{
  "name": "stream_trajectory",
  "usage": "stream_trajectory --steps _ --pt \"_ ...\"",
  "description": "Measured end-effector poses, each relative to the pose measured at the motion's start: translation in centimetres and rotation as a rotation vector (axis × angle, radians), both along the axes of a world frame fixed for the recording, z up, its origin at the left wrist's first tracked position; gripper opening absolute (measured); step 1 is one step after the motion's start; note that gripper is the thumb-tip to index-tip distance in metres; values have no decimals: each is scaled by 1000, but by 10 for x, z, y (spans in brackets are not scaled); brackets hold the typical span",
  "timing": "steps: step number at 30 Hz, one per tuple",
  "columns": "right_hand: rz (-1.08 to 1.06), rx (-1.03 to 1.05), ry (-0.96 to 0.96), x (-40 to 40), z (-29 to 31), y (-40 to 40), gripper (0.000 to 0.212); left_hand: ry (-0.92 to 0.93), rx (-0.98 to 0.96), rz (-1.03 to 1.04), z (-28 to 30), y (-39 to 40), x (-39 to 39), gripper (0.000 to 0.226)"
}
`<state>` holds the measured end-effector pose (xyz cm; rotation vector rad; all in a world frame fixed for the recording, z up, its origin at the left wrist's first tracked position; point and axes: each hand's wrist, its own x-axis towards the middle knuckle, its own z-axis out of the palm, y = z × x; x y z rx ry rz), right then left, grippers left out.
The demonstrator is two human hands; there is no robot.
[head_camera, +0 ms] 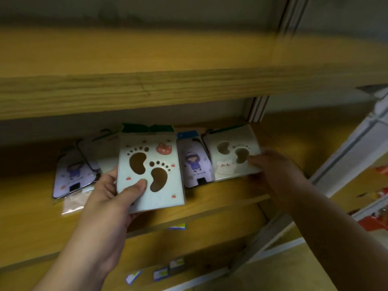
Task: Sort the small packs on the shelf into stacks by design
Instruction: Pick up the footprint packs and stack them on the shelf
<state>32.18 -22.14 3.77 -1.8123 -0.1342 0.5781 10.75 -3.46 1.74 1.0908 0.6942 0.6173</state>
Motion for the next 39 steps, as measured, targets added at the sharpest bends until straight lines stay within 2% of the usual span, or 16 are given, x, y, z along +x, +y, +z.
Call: stream_trajectory --steps 2,6,9,11,13,16,18,21,25,30,34,35,37,39 --pt "4 112 17 -6 7 -22 14 16 24 -2 5 -19 -3 38" --pt "87 264 -69 -18 26 -70 28 21 31 11 18 -71 -6 32" --pt "126 300 32 -22 32 -116 43 15 11 49 25 -124 -3 30" --pt "217 364 12 -27 34 -158 30 13 -8 60 28 -165 1 30" --pt "293 460 121 -33 39 -203 23 -1 -24 59 34 -207 6 31" --pt "376 540 195 -29 37 -270 41 -29 -14 55 36 -271 17 36" --pt "393 577 184 -18 37 -312 44 -30 15 33 36 -311 30 44" --pt "315 602 165 4 39 -365 40 -10 -6 -28 41 -360 56 52" --pt "132 658 179 44 39 -423 46 27 -69 -98 49 -409 103 57" --pt "-33 758 172 92 27 -481 30 79 -109 -191 51 -453 175 57" --pt "-256 719 226 142 11 -510 36 128 -111 -296 44 -480 241 52" --pt "-305 686 225 156 10 -517 32 135 -106 -326 42 -487 258 51" --pt "-336 631 198 186 10 -530 21 153 -91 -367 36 -498 294 44" --pt "-322 584 167 218 9 -542 22 161 -90 -413 29 -504 335 36"
